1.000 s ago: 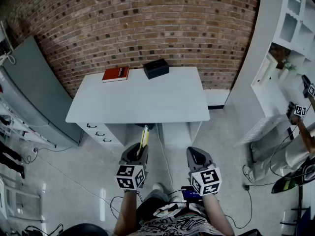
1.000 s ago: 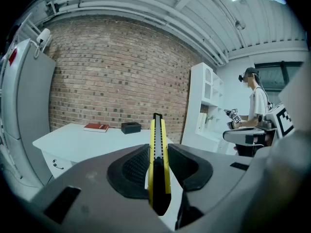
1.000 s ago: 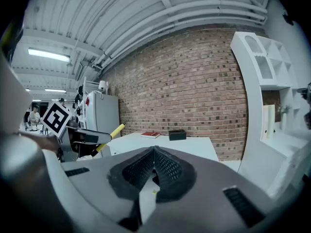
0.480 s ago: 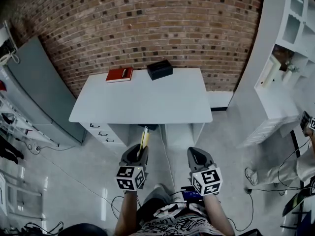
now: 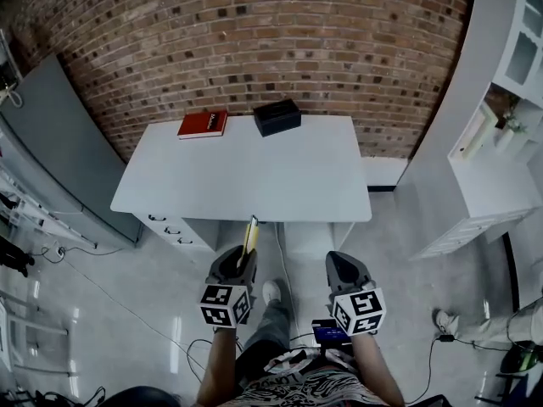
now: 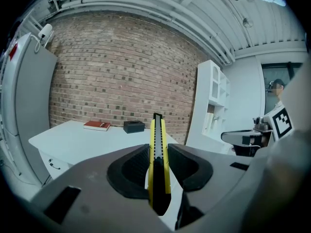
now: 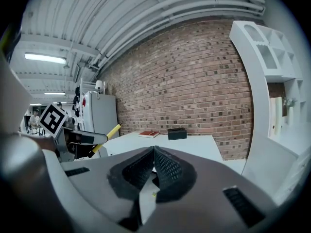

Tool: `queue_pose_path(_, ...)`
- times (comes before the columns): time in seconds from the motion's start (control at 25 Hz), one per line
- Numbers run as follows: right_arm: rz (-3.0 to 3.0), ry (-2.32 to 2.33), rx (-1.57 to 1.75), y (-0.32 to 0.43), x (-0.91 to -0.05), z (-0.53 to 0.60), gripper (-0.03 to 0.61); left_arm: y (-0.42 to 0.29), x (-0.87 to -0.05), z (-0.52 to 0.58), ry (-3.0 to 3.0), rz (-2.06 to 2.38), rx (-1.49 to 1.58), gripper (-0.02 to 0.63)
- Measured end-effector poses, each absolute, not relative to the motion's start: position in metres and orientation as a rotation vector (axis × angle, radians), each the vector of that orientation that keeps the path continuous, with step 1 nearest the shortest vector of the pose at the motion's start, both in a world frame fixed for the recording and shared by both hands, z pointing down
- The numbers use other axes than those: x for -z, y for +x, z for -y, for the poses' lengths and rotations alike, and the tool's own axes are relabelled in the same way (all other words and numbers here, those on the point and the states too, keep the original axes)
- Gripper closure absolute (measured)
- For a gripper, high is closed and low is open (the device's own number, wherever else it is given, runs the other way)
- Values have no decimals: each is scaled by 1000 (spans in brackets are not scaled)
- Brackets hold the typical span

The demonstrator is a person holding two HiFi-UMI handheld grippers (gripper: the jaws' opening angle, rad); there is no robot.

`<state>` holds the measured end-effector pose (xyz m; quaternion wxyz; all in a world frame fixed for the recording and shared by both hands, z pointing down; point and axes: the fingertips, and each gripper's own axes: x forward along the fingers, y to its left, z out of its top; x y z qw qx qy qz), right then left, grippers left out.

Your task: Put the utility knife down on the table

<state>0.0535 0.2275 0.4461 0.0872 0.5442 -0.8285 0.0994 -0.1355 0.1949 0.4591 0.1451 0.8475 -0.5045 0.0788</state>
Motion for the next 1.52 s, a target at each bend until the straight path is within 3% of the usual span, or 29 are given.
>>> queue_pose_path(0.76,2359,1639,-382,19,-465,77,578,-156,-485,122,2434,1314,-281,494)
queue_pose_path(1.52,2403,1490,-391,53,-473,162,578,-114,-508,184,2321,1335,-297,494)
